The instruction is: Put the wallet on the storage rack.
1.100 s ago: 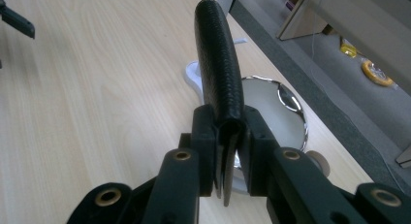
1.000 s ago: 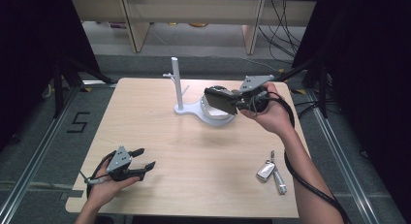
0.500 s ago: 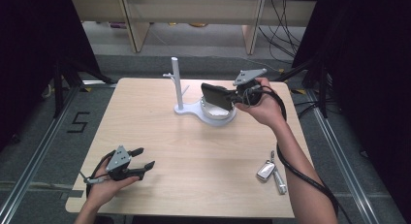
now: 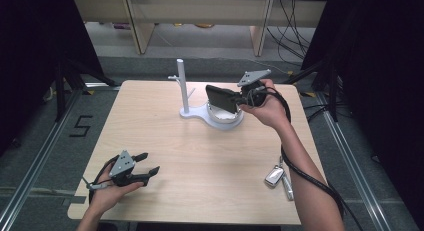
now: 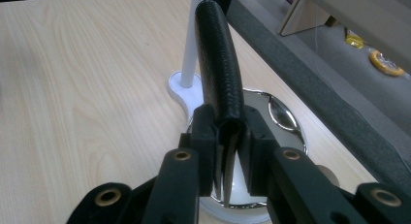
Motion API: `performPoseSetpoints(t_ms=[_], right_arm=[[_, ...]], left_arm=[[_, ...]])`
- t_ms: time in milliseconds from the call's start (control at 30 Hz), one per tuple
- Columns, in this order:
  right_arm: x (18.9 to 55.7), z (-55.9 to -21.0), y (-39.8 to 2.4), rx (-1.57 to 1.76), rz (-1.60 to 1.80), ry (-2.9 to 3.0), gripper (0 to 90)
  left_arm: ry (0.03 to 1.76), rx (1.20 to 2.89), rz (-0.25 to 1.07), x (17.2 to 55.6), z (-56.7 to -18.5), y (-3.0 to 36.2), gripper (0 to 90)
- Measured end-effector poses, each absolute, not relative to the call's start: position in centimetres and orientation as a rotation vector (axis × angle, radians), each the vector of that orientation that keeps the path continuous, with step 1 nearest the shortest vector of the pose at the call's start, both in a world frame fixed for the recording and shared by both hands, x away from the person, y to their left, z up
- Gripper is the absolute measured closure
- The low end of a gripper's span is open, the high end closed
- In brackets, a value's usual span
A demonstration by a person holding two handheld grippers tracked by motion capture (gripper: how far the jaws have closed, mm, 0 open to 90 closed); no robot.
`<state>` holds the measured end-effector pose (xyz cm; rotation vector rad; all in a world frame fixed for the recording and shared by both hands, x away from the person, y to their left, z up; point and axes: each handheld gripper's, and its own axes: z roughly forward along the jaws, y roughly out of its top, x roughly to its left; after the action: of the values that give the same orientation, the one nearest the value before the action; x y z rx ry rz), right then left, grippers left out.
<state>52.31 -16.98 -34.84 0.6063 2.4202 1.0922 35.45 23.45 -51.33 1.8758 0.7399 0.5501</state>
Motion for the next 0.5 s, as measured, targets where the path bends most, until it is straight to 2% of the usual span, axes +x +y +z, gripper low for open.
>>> performPoseSetpoints(t_ms=[500], right_arm=[[53.7, -36.1, -17.2, 0.664, 1.085, 2.408, 79.3]], left_arm=[[0.734, 1.884, 0.545, 35.5, -51.4, 23.4, 31.2]])
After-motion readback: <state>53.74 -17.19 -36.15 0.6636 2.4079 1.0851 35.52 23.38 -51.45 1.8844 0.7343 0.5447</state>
